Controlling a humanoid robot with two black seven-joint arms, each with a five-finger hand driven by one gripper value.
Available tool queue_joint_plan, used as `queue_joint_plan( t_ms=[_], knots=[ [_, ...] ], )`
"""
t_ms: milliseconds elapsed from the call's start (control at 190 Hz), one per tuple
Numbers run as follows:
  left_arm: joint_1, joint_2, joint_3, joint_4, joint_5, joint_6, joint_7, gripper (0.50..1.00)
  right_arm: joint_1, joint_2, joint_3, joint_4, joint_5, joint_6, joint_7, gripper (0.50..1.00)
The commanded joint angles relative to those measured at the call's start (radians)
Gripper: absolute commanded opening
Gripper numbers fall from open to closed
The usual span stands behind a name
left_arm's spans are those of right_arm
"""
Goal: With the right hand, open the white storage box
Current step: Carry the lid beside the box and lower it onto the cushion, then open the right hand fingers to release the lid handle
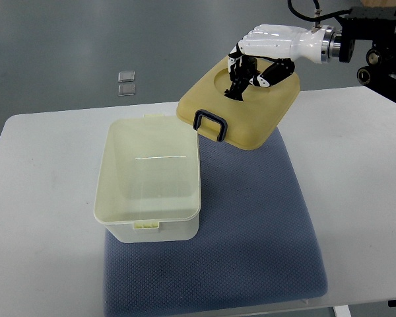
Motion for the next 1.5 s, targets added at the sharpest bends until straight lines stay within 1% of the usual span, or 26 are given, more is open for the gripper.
queue_joint_plan(
  t_ms=[0,121,279,627,880,1375,1386,1391,1407,1412,1417,1423,1428,1433,1439,1444,1449,1454,1460,1465,1470,1475,1481,1486,1491,1496],
  knots=[
    [0.000,0.000,0.000,0.000,-0.002,0.000,0.000,1.000,-0.057,-0.029,0.000,-0.003,0.000,-0.029,0.000,0.500],
    [0.000,0.000,0.000,0.000,0.000,0.000,0.000,1.000,-0.112,-0.040,0.000,-0.004,0.000,-0.052,0.000,0.500],
    [0.000,0.000,0.000,0.000,0.000,0.000,0.000,1.000,-0.149,-0.048,-0.002,-0.004,0.000,-0.078,0.000,0.500],
    [0.000,0.000,0.000,0.000,0.000,0.000,0.000,1.000,-0.181,-0.028,-0.014,0.002,-0.005,-0.078,0.000,0.500],
    [0.000,0.000,0.000,0.000,0.000,0.000,0.000,1.000,-0.218,0.032,-0.016,0.003,-0.006,-0.078,0.000,0.500],
    [0.000,0.000,0.000,0.000,-0.002,0.000,0.000,1.000,-0.281,0.052,-0.017,0.005,-0.005,-0.078,0.000,0.500],
    [0.000,0.000,0.000,0.000,0.000,0.000,0.000,1.000,-0.281,0.052,-0.016,0.005,-0.005,-0.078,0.000,0.507],
    [0.000,0.000,0.000,0.000,0.000,0.000,0.000,1.000,-0.281,0.052,-0.016,0.005,-0.003,-0.078,0.000,0.525],
    [0.000,0.000,0.000,0.000,0.000,0.000,0.000,1.000,-0.281,0.052,-0.016,0.005,-0.003,-0.078,0.000,0.541],
    [0.000,0.000,0.000,0.000,0.000,0.000,0.000,1.000,-0.281,0.051,-0.016,0.005,-0.002,-0.078,0.000,0.557],
    [0.000,0.000,0.000,0.000,0.000,0.000,0.000,1.000,-0.281,0.051,-0.016,0.005,-0.002,-0.078,0.000,0.558],
    [0.000,0.000,0.000,0.000,0.000,0.000,0.000,1.000,-0.281,0.052,-0.016,0.005,-0.002,-0.078,0.000,0.578],
    [0.000,0.000,0.000,0.000,0.000,0.000,0.000,1.000,-0.281,0.052,-0.016,0.005,-0.002,-0.078,0.000,0.578],
    [0.000,0.000,0.000,0.000,0.000,0.000,0.000,1.000,-0.281,0.052,-0.016,0.005,-0.002,-0.078,0.000,0.594],
    [0.000,0.000,0.000,0.000,0.000,0.000,0.000,1.000,-0.281,0.052,-0.016,0.005,-0.002,-0.078,0.000,0.594],
    [0.000,0.000,0.000,0.000,0.000,0.000,0.000,1.000,-0.281,0.052,-0.016,0.005,0.000,-0.078,0.000,0.617],
    [0.000,0.000,0.000,0.000,0.000,0.000,0.000,1.000,-0.281,0.052,-0.016,0.005,0.000,-0.078,0.000,0.617],
    [0.000,0.000,0.000,0.000,0.000,0.000,0.000,1.000,-0.281,0.052,-0.014,0.005,0.000,-0.078,0.000,0.645],
    [0.000,0.000,0.000,0.000,0.000,0.000,0.000,1.000,-0.281,0.052,-0.014,0.005,0.000,-0.078,0.000,0.646],
    [0.000,0.000,0.000,0.000,0.000,0.000,0.000,1.000,-0.281,0.051,-0.014,0.005,0.000,-0.078,0.000,0.680],
    [0.000,0.000,0.000,0.000,0.000,0.000,0.000,1.000,-0.281,0.051,-0.014,0.005,0.000,-0.078,0.000,0.680],
    [0.000,0.000,0.000,0.000,0.000,0.000,0.000,1.000,-0.281,0.052,-0.014,0.005,0.000,-0.078,0.000,0.715],
    [0.000,0.000,0.000,0.000,0.000,0.000,0.000,1.000,-0.281,0.052,-0.014,0.005,0.000,-0.078,0.000,0.715],
    [0.000,0.000,0.000,0.000,0.000,0.000,0.000,1.000,-0.281,0.052,-0.014,0.005,0.000,-0.078,0.000,0.745],
    [0.000,0.000,0.000,0.000,0.000,0.000,0.000,1.000,-0.281,0.052,-0.014,0.005,0.000,-0.078,0.000,0.746],
    [0.000,0.000,0.000,0.000,-0.002,0.000,0.000,1.000,-0.281,0.052,-0.014,0.005,0.000,-0.078,0.000,0.774]
  ],
)
